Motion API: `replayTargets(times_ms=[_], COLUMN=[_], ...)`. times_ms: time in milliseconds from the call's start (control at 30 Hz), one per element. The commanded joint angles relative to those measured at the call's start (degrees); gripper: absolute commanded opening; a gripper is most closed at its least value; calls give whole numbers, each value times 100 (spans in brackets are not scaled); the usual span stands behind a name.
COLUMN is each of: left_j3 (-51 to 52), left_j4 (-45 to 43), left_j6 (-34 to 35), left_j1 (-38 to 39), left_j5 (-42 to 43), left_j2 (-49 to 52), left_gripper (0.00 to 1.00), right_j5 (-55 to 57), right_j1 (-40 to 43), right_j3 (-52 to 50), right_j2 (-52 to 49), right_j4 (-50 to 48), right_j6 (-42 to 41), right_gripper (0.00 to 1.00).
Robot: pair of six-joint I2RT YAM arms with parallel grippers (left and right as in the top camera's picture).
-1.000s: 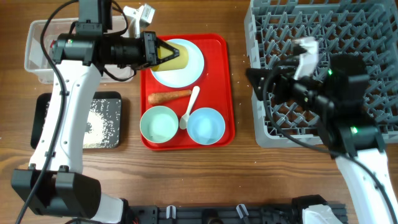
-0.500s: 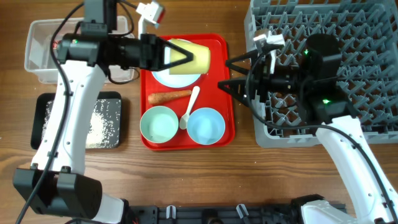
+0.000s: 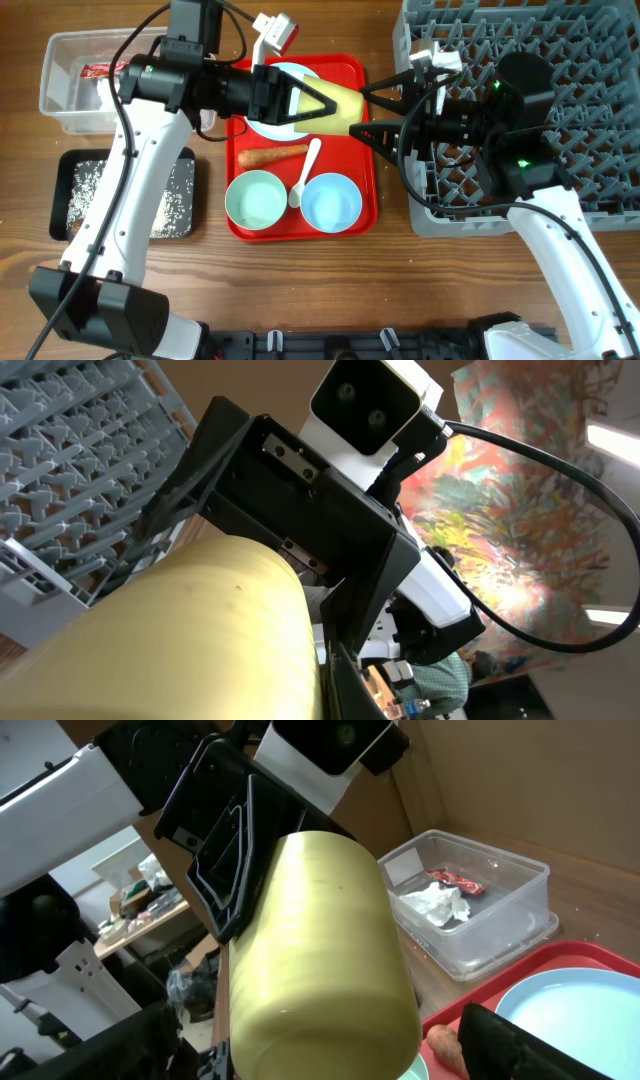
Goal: Sort waste into correct bins and load items into the dishwasher rack
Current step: 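Hand the yellow cup from the left gripper to the right gripper, then carry the yellow cup with the right gripper and lower it into the rack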
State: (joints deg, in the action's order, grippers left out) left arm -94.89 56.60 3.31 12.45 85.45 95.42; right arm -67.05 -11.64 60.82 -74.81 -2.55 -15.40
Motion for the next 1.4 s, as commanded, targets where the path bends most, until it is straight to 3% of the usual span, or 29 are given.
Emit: replayTargets(times_ms=[0, 300, 533, 700, 900, 1233, 1367], left_j3=[-26, -26, -26, -26, -26, -26, -26], left_j4=[-15, -15, -17, -15, -15, -129, -166], left_j6=[17, 17, 15, 15, 15, 13, 13], left_j1=[31, 37, 94, 94, 94, 79, 79], left_j5=[273, 487, 481, 479, 476, 422, -297], left_j2=[15, 15, 15, 15, 15, 15, 15], left_gripper=[4, 4, 4, 13, 22, 29, 28], right_j5=[-9, -7, -9, -9, -4, -850, -1222], right_j1=[-15, -247, -278, -278, -245, 914, 1755], right_j3=[94, 94, 94, 94, 94, 94, 94], right_j2=[-37, -76, -76, -76, -74, 37, 94], right_j4=[-50, -192, -275, -275, -278, -280, -225], right_j6=[-20, 39, 26, 22, 35, -245, -778], right_gripper=[89, 83, 68, 54, 50, 50, 48])
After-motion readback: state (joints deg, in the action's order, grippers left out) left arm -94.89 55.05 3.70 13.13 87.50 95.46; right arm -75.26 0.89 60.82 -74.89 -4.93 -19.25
